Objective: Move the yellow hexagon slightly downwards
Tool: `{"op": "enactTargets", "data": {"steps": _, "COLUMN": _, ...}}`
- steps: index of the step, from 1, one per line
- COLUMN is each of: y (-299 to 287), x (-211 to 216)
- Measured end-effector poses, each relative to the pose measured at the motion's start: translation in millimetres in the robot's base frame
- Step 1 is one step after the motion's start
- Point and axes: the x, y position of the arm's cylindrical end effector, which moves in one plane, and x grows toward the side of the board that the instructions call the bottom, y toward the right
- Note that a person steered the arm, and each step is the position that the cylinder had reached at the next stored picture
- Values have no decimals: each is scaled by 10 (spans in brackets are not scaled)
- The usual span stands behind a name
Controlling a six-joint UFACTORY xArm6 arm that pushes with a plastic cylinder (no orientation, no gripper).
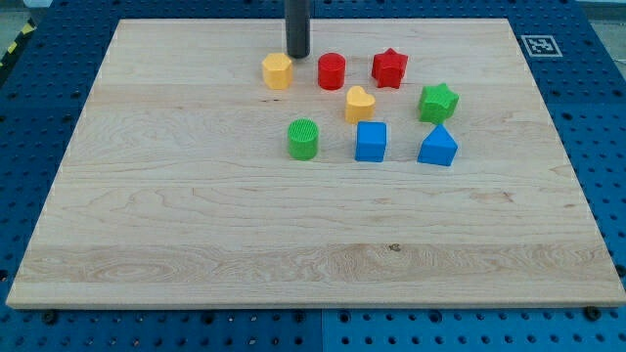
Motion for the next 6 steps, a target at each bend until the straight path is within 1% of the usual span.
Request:
{"op": "enactTargets", "data": {"steps": 1, "y": -162, "x": 51}}
{"op": "enactTargets", "data": {"steps": 3, "y": -714, "x": 51}}
{"op": "enactTargets", "data": {"steps": 4, "y": -611, "x": 55}}
{"op": "enactTargets", "data": {"steps": 6, "y": -459, "x": 284}}
